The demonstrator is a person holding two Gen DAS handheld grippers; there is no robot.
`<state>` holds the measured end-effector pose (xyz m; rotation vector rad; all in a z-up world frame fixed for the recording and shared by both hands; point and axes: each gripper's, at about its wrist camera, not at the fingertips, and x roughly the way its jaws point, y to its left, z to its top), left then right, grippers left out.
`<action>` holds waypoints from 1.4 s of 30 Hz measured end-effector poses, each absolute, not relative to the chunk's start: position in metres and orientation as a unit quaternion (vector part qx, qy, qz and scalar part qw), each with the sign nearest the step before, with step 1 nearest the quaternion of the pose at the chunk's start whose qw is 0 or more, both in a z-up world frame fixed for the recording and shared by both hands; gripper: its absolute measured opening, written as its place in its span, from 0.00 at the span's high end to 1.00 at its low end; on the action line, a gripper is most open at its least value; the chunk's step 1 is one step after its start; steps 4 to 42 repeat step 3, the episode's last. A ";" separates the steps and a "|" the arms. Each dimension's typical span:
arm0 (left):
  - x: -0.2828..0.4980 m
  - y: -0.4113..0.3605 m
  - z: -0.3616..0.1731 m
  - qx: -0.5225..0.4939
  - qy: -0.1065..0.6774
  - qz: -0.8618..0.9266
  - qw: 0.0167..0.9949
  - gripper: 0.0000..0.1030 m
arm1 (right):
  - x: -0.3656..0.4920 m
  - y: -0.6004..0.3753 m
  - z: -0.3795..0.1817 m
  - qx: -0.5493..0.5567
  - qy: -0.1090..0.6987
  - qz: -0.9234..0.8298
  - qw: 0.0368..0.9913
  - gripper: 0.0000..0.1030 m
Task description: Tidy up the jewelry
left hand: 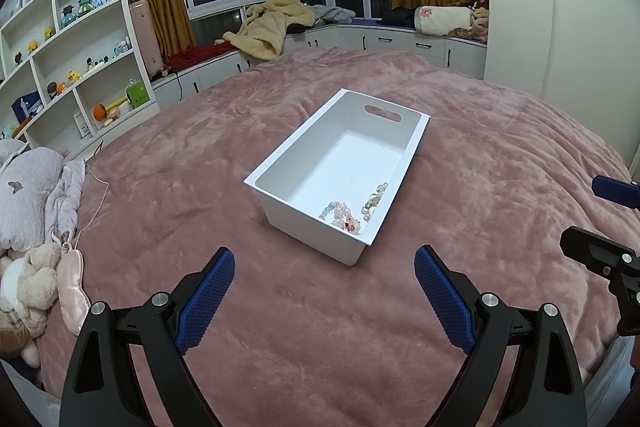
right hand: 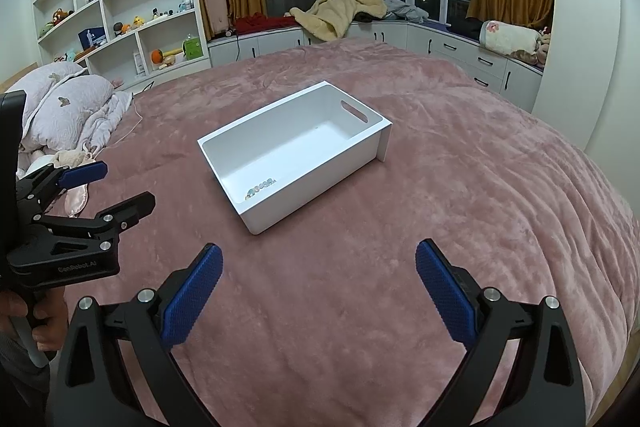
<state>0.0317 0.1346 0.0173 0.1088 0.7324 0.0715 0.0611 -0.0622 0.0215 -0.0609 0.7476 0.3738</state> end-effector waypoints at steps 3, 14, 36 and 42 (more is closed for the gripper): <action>0.031 0.135 0.018 0.052 0.359 0.035 0.931 0.10 | 0.062 -0.061 0.020 -0.027 0.366 0.179 0.913 0.07; 0.031 0.135 0.018 0.052 0.359 0.035 0.931 0.10 | 0.062 -0.061 0.020 -0.027 0.366 0.179 0.913 0.07; 0.031 0.135 0.018 0.052 0.359 0.035 0.931 0.10 | 0.062 -0.061 0.020 -0.027 0.366 0.179 0.913 0.07; 0.031 0.135 0.018 0.052 0.359 0.035 0.931 0.10 | 0.062 -0.061 0.020 -0.027 0.366 0.179 0.913 0.07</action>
